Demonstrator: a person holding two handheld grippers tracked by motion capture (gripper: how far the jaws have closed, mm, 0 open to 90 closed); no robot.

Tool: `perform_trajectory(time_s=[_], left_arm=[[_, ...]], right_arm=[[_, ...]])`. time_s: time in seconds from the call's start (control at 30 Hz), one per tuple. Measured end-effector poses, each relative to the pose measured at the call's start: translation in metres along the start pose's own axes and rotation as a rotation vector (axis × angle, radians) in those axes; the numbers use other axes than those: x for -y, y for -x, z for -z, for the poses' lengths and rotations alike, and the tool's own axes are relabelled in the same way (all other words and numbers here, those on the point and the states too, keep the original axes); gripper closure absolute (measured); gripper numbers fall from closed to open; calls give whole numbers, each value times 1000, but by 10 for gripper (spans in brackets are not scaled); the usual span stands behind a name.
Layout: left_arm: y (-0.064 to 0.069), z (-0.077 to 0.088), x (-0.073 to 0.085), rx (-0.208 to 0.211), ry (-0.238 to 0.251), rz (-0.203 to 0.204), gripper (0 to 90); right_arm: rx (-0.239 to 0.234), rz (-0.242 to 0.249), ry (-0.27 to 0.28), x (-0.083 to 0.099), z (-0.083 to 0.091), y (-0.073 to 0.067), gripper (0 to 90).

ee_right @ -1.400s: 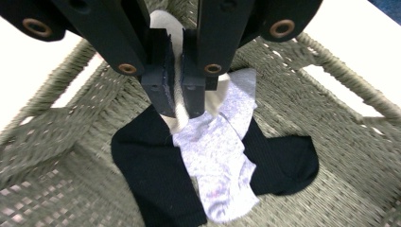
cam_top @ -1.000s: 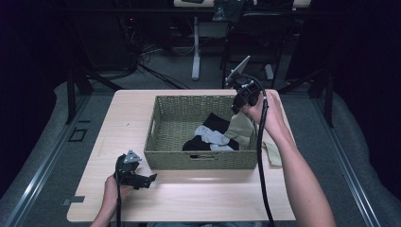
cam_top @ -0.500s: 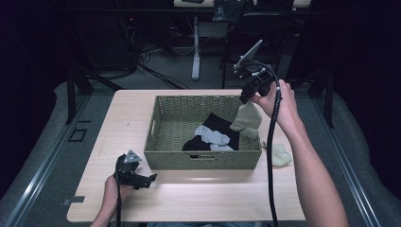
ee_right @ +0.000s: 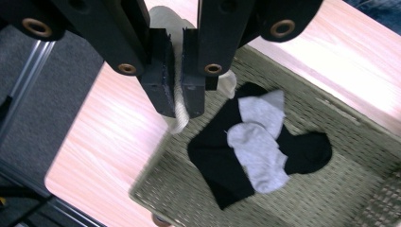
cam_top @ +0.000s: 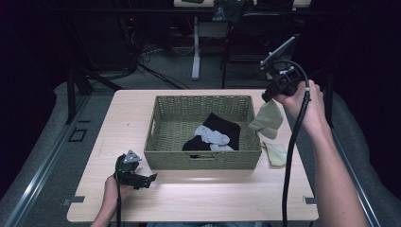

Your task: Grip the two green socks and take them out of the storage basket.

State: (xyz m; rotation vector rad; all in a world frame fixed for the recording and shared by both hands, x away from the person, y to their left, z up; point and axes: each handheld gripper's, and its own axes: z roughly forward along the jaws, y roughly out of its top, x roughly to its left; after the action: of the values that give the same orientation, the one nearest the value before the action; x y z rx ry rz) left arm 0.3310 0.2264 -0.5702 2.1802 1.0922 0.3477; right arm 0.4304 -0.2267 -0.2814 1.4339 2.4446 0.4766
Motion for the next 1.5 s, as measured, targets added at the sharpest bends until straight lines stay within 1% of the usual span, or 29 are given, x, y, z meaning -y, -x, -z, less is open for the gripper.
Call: perform_trajectory(time_s=[0.03,0.07,0.17,0.27,0.37,0.5,0.53,0.6,0.7,0.73,0.83,0.9,0.93,1.0,1.03,1.1,1.17,1.2,1.23,1.37,1.4,1.5], left_arm=[[0,0,0,0,-1,0,3],[0,0,0,0,-1,-2,3],[0,0,0,-2,5,0,3],[0,0,0,-2,8,4,3],[0,0,0,0,2,2,2],[0,0,0,-3,6,3,3],[0,0,0,0,2,3,3],[0,0,0,0,4,3,3],[0,0,0,0,2,3,3],[0,0,0,0,2,2,3],[0,0,0,-3,6,3,3],[0,0,0,-1,1,3,3],[0,0,0,-2,1,3,3],[0,0,0,0,2,2,3],[0,0,0,-1,1,1,3],[0,0,0,0,1,1,3],[0,0,0,0,1,1,3],[0,0,0,0,1,2,3],[0,0,0,0,0,2,3],[0,0,0,0,1,1,3],[0,0,0,0,2,2,3],[0,0,0,-1,3,4,3]], right_arm=[[8,-7,-6,4,1,5,852],[14,-14,1,8,2,9,852],[17,-53,6,19,2,22,851],[19,-84,4,30,-1,33,851],[17,-107,1,39,-9,43,850],[24,-138,-22,54,-29,55,847],[26,-142,-23,56,-32,57,847],[8,-166,-31,65,-45,64,846],[-6,-191,-39,77,-66,71,846],[-12,-204,-39,81,-74,73,846],[-17,-221,-55,92,-95,77,845],[-38,-234,-57,99,-108,79,842],[-38,-240,-55,102,-113,79,841],[-45,-247,-71,110,-129,79,838],[-44,-255,-67,114,-136,78,838],[-52,-263,-84,121,-151,76,833],[-69,-271,-97,128,-165,76,828],[-72,-292,-88,131,-172,75,827],[-75,-291,-101,133,-178,75,826],[-114,-309,-119,143,-201,77,811],[-104,-328,-108,144,-207,75,807],[-110,-314,-148,147,-216,75,749]])
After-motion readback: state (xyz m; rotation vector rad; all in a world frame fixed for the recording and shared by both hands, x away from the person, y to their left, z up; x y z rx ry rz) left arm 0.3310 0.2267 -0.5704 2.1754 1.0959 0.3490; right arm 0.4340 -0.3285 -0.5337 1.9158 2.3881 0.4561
